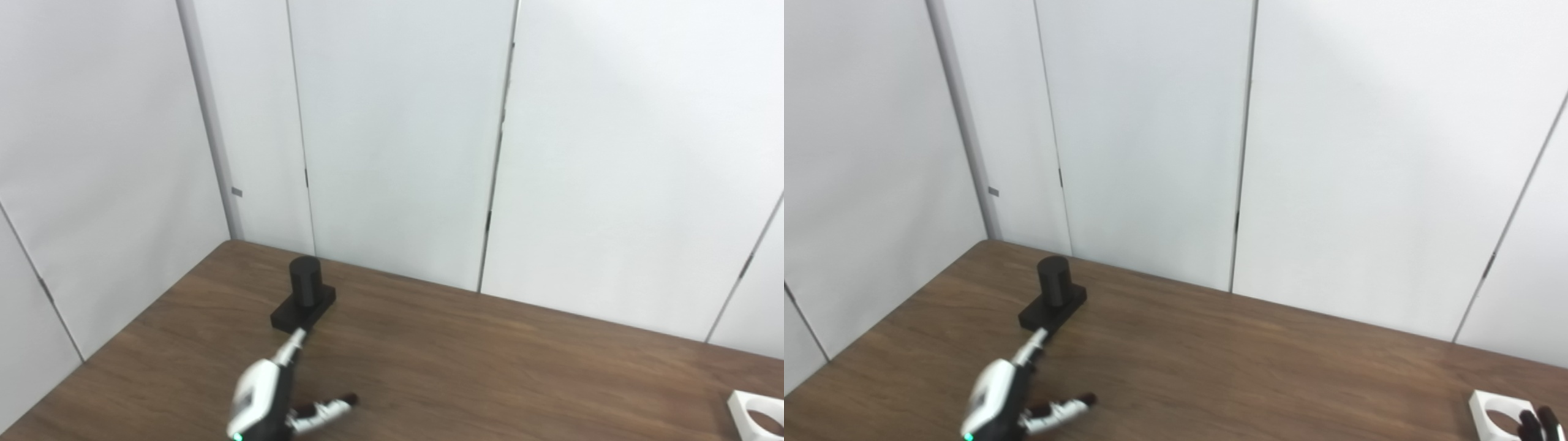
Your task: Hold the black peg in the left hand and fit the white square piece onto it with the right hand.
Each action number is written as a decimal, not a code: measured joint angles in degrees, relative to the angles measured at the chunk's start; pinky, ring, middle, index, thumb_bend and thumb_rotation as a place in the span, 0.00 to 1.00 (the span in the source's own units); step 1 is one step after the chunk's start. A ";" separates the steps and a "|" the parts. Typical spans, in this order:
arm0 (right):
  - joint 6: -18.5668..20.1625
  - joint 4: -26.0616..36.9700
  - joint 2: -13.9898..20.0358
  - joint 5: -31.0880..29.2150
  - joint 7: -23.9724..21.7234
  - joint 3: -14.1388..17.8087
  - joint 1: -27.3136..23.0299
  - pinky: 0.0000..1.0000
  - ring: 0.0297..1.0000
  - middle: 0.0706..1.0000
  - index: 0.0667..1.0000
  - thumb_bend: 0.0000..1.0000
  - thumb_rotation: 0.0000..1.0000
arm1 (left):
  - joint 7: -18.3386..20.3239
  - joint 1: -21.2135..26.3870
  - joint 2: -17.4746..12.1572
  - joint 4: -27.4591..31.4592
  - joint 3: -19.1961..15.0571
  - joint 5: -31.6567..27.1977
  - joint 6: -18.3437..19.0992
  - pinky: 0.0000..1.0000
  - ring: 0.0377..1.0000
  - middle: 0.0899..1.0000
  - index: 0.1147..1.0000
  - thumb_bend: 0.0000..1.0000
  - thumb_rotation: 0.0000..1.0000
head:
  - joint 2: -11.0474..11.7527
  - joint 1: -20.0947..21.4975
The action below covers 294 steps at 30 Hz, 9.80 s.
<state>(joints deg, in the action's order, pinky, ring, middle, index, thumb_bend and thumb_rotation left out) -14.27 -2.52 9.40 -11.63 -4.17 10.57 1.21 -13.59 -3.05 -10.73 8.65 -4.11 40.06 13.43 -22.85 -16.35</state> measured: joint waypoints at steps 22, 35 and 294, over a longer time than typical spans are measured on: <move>0.18 -0.18 0.24 -0.31 -0.24 -0.22 -0.16 1.00 1.00 0.97 1.00 0.79 1.00 | 3.40 11.60 -5.92 -10.90 1.00 9.90 13.34 0.93 0.96 0.96 0.92 0.92 0.67 | -0.61 0.27; 2.75 0.83 0.34 -0.74 -0.42 -0.25 0.41 1.00 1.00 0.95 1.00 0.74 1.00 | 2.28 16.89 -7.24 -21.24 1.62 11.24 13.38 0.96 0.97 0.98 0.93 0.93 0.71 | -1.49 1.06; 29.49 -23.87 27.90 55.75 -22.14 -33.87 -41.37 0.98 1.00 0.92 0.62 0.90 0.14 | 16.40 -8.06 1.52 9.25 34.86 19.96 -11.46 0.74 0.75 0.71 0.42 0.52 0.04 | -9.49 33.93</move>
<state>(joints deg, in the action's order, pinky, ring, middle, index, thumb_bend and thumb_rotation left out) 15.22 -26.39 37.30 44.11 -26.31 -23.30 -40.16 2.81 -11.11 -9.20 17.90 30.74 60.02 1.97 -32.34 17.58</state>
